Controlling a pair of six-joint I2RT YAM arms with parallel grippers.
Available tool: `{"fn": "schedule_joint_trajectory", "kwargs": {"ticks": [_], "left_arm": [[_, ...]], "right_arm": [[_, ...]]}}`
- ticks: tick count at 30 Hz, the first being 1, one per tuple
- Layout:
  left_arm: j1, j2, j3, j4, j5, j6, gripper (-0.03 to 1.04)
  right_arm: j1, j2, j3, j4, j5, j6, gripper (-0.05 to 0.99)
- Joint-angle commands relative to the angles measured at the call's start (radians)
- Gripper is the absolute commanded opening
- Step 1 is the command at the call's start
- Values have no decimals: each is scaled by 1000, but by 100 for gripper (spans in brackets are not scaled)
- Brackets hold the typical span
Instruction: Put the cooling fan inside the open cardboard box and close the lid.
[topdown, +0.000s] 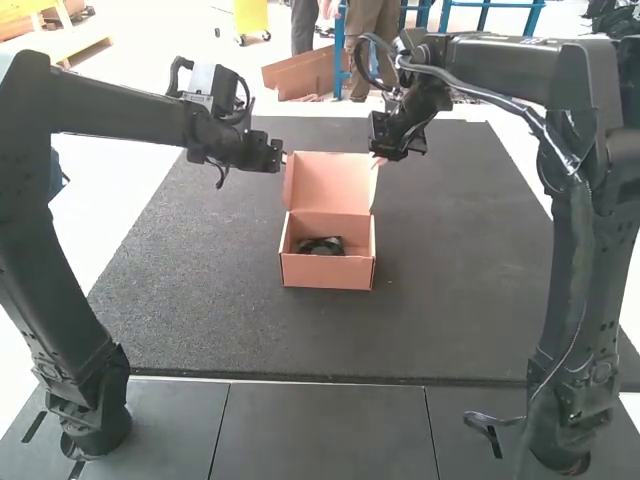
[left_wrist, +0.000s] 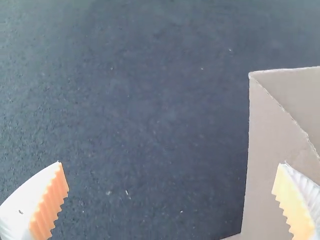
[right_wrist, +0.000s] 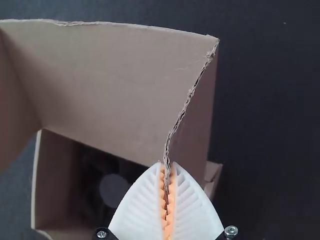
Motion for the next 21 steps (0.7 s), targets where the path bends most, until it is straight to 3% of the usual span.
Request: {"fn": "schedule_joint_trajectory", "kwargs": {"ticks": [1, 8, 21], "left_arm": [[-4, -46, 24, -8, 8, 5, 97], [-15, -70, 14, -51, 11, 2, 97], [-55, -110, -49, -54, 54, -1, 97]], "right_arm": [[21, -25, 13, -32, -32, 8, -1], [27, -33, 5, -72, -35, 8, -1], [27, -48, -24, -108, -60, -1, -1]]}}
